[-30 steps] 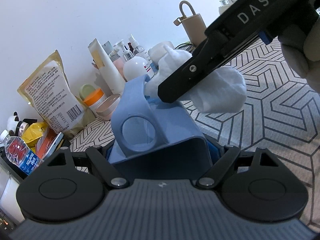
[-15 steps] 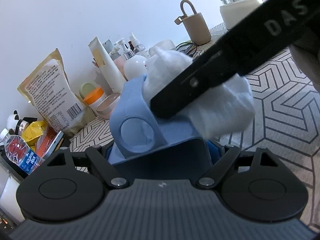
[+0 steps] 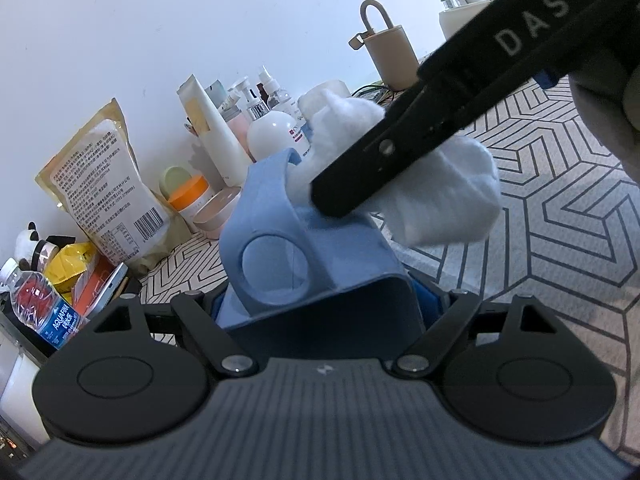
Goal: Clean container
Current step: 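Wipe the container's outer wall with the wipe in the right gripper, then rotate the container with the left gripper while the right gripper rubs its side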
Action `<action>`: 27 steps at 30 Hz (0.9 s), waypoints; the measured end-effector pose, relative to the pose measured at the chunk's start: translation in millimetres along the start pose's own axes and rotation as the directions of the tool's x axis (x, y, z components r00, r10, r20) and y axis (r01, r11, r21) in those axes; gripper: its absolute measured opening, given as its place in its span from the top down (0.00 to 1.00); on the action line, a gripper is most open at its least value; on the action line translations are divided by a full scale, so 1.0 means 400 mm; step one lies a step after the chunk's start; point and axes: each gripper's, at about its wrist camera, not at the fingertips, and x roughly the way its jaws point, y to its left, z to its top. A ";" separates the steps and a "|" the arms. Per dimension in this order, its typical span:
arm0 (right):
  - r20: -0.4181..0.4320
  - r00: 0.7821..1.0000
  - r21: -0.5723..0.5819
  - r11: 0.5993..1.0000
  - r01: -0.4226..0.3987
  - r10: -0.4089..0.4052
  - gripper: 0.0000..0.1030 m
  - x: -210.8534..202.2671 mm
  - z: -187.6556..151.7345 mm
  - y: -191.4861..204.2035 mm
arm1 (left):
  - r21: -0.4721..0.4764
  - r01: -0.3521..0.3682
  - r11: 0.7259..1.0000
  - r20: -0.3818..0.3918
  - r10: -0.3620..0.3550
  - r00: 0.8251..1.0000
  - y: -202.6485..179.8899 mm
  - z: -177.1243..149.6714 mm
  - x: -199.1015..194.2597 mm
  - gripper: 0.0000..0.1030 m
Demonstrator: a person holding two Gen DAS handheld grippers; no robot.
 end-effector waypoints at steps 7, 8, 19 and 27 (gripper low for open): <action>-0.009 1.000 0.107 0.994 0.030 -0.029 0.89 -0.005 -0.003 -0.054 | -0.014 0.010 1.000 -0.005 -0.010 1.000 0.018 0.001 0.005 0.18; -0.007 1.000 0.122 0.992 0.022 -0.022 0.89 -0.005 -0.004 -0.060 | -0.017 0.012 1.000 -0.006 -0.012 1.000 0.021 0.001 0.006 0.18; -0.016 1.000 0.166 0.986 0.017 -0.015 0.89 -0.007 -0.012 -0.079 | -0.011 0.016 1.000 0.006 -0.016 1.000 0.024 0.004 0.012 0.19; -0.111 0.987 0.135 0.982 0.135 -0.120 0.88 0.022 -0.027 -0.082 | -0.058 0.041 0.997 -0.004 -0.041 0.999 -0.008 0.000 -0.001 0.19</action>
